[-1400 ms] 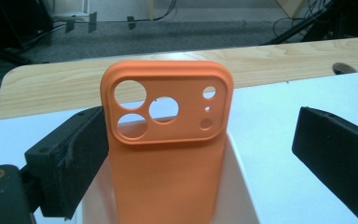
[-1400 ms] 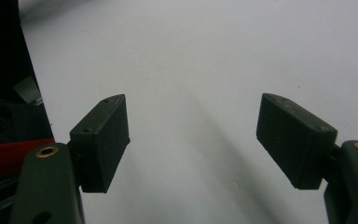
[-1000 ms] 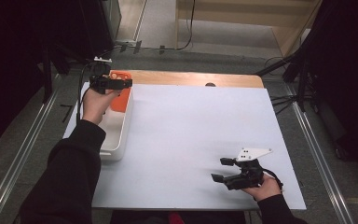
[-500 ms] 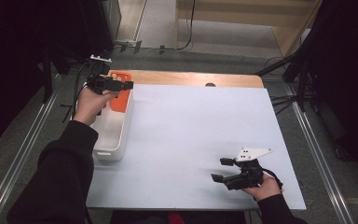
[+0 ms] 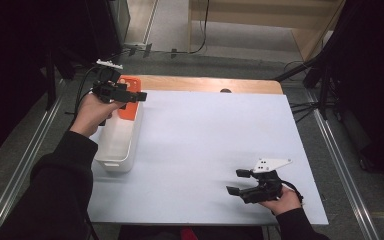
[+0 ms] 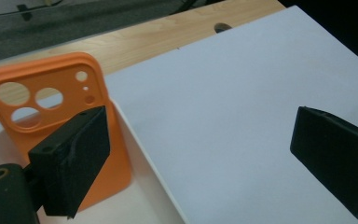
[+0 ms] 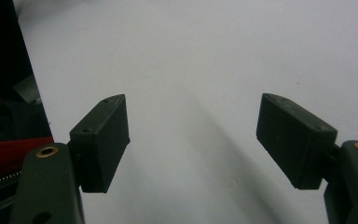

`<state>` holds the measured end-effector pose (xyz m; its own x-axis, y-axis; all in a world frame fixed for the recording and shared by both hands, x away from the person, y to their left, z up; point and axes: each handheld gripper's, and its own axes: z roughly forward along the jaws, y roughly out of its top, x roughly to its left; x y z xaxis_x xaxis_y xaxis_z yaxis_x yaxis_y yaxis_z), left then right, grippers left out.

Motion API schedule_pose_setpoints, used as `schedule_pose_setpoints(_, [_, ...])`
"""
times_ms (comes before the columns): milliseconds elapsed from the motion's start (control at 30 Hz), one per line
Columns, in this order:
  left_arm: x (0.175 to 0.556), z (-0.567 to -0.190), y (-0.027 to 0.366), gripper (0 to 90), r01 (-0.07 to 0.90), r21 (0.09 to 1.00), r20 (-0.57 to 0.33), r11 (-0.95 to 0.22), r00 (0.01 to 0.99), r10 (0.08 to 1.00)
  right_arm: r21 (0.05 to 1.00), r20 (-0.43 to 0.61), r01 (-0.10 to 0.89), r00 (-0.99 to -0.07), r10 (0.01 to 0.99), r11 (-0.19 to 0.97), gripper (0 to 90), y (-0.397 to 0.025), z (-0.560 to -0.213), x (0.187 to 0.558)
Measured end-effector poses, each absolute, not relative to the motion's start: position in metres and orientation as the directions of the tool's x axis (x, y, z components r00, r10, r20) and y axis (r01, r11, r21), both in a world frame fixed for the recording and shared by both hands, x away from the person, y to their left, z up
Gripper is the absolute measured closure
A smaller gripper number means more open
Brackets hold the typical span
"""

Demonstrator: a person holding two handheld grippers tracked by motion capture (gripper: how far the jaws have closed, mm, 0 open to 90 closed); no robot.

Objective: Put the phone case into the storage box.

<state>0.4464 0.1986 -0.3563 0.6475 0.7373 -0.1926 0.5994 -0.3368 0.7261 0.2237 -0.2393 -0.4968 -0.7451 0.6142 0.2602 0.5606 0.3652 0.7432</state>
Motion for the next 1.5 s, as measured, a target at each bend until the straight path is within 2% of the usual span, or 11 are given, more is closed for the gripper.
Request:
schedule_pose_setpoints(367, [0.432, -0.362, 0.187, 5.1, 0.552, 0.718, -0.159, -0.424, 0.723, 0.672, 0.745, 0.261, 0.561, -0.744, 0.615, 0.362, 24.2, -0.240, -0.497, 0.223])
schedule_pose_setpoints(1500, [0.380, -0.378, 0.162, 5.1, 0.448, 0.746, -0.114, -0.493, 0.815, 0.568, 0.744, 0.260, 0.561, -0.743, 0.617, 0.363, 24.2, -0.239, -0.497, 0.223])
